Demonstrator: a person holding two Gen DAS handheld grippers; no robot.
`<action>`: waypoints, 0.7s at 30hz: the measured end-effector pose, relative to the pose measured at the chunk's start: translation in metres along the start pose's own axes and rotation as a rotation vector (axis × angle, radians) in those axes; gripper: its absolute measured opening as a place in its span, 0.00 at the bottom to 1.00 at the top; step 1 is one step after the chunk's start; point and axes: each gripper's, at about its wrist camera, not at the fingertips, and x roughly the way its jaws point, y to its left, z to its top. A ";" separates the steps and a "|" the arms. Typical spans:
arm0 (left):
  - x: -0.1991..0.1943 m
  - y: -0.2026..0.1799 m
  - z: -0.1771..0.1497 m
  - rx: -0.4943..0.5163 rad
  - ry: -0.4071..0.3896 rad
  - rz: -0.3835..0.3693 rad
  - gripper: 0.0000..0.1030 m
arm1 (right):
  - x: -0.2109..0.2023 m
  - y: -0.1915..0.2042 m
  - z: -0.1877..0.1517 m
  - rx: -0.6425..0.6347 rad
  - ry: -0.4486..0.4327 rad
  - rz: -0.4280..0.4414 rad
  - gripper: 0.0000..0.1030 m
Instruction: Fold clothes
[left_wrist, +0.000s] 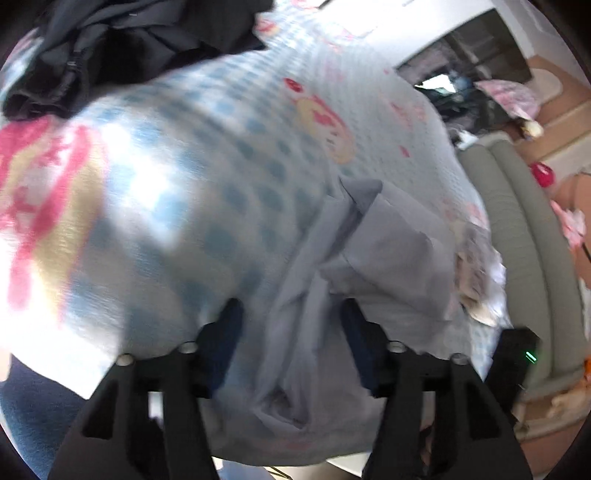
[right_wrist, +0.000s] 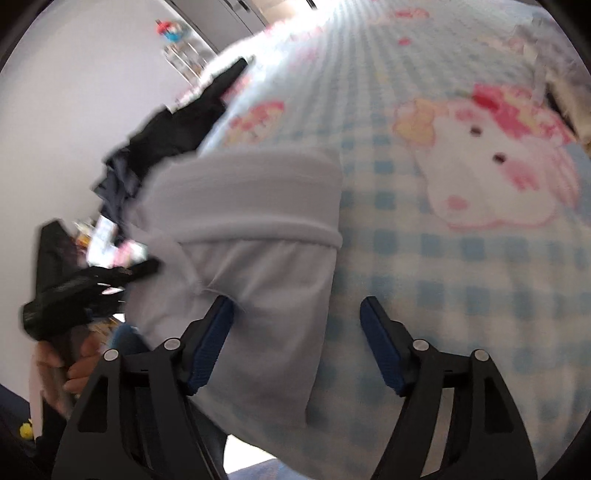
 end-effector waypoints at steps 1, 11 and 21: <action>0.004 -0.003 -0.002 0.028 0.015 -0.017 0.67 | 0.004 -0.002 0.001 0.014 0.008 0.003 0.73; -0.006 -0.039 -0.008 0.148 -0.008 -0.131 0.34 | -0.035 0.006 0.000 0.006 -0.090 0.024 0.13; 0.034 -0.070 -0.056 0.248 0.187 0.106 0.49 | -0.085 -0.045 -0.064 0.086 -0.073 -0.149 0.26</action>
